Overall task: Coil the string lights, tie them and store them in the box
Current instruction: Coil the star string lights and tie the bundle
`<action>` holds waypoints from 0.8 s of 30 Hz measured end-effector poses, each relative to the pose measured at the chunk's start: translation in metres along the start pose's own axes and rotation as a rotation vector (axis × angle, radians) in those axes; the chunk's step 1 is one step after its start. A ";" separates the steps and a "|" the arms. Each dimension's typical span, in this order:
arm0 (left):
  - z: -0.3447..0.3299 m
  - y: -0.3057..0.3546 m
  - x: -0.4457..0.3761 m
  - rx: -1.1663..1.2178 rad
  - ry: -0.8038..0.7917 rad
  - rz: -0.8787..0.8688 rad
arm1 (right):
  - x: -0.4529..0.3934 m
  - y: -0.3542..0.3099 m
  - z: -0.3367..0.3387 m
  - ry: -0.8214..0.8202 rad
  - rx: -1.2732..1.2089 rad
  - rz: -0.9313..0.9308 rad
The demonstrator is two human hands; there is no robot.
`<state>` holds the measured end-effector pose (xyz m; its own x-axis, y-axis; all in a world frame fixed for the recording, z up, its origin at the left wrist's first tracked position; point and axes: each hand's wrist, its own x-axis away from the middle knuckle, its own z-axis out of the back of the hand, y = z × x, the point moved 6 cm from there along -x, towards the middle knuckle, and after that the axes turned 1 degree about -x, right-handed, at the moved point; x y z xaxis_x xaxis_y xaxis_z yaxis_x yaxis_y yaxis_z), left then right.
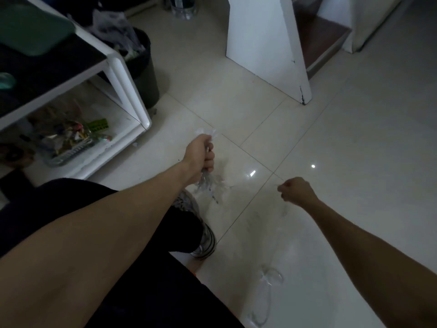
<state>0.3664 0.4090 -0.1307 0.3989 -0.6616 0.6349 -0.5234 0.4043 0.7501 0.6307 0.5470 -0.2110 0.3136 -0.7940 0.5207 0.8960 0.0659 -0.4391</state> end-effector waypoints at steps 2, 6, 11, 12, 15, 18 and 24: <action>0.015 0.026 0.002 0.021 0.040 -0.061 | -0.009 -0.027 0.019 0.039 -0.158 0.018; 0.048 0.075 0.004 0.045 0.139 -0.170 | -0.015 -0.089 0.055 0.123 -0.452 0.067; 0.106 0.141 0.018 0.055 0.255 -0.308 | -0.012 -0.198 0.086 0.053 -0.811 0.111; 0.114 0.152 0.024 0.031 0.258 -0.336 | -0.013 -0.218 0.089 0.025 -0.846 0.132; 0.143 0.186 0.041 -0.032 0.266 -0.419 | -0.010 -0.283 0.099 -0.019 -0.852 0.236; 0.192 0.212 0.059 -0.044 0.382 -0.465 | -0.002 -0.356 0.106 -0.016 -0.843 0.357; 0.258 0.213 0.076 0.004 0.401 -0.478 | 0.011 -0.457 0.108 0.026 -0.820 0.461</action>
<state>0.0911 0.2824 0.0300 0.8407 -0.4803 0.2499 -0.2195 0.1196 0.9683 0.2587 0.5729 0.0744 0.5661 -0.8097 0.1547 0.1812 -0.0609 -0.9816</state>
